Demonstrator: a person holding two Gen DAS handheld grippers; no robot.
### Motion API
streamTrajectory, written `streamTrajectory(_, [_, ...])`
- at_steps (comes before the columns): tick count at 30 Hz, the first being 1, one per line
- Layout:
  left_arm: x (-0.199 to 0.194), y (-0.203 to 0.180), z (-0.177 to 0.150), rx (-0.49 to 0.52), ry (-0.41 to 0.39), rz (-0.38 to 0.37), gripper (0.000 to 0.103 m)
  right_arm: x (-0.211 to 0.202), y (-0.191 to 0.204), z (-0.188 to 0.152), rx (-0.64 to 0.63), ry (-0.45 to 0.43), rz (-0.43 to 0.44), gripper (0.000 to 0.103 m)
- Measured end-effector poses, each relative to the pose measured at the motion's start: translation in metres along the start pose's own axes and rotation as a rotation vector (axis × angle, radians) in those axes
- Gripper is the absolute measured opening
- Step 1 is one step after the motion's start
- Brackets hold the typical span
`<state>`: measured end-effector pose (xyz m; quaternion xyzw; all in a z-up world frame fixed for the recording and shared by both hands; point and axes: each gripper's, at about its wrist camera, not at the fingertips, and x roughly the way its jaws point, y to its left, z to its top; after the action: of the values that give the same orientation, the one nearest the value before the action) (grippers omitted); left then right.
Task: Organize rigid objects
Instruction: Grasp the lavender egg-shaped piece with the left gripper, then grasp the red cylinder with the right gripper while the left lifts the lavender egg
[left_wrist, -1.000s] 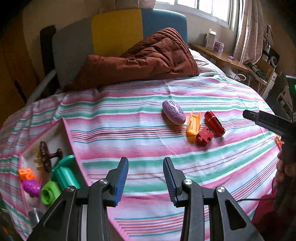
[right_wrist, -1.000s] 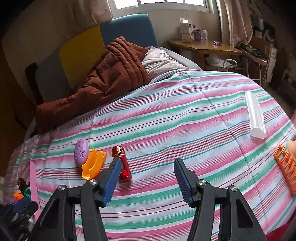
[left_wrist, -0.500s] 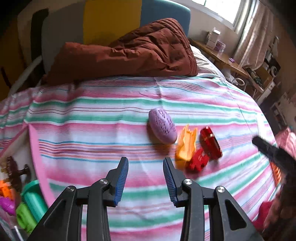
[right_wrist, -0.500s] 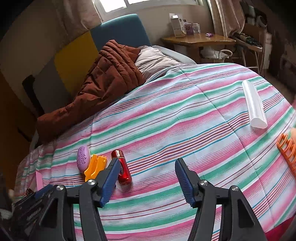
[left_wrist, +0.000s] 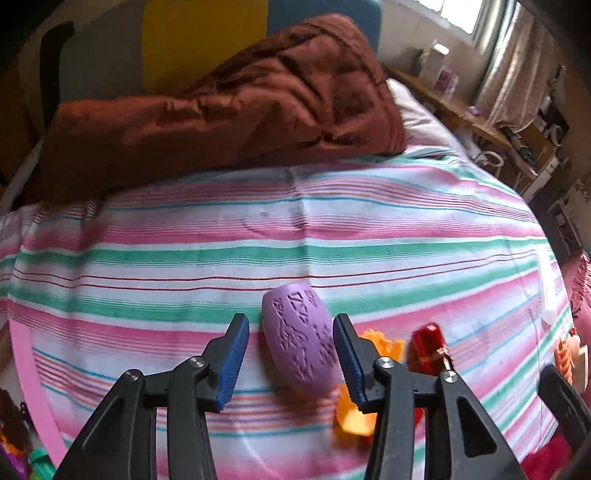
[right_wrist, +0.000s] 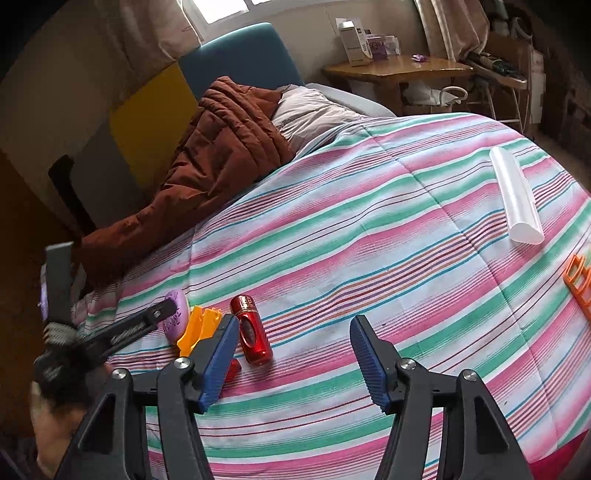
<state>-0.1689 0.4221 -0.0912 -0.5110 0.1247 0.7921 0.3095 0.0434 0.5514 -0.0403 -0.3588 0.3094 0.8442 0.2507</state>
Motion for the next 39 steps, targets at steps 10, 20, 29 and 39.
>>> streamTrajectory(10, [-0.004,0.012,-0.035,-0.005,-0.001,-0.042,0.04,0.007,0.016,-0.005,-0.07,0.033,0.062,0.063])
streamTrajectory(20, [-0.06,0.006,-0.143,0.084,-0.041,-0.054,0.04,0.012,-0.004,-0.003,0.015,0.05,0.017,0.063])
streamTrajectory(29, [-0.091,-0.004,-0.209,0.192,-0.091,-0.062,0.034,0.024,0.004,-0.011,-0.032,0.105,0.026,0.06])
streamTrajectory(39, [-0.093,0.004,-0.214,0.18,-0.102,-0.1,0.032,0.046,0.035,-0.019,-0.15,0.19,0.035,0.056])
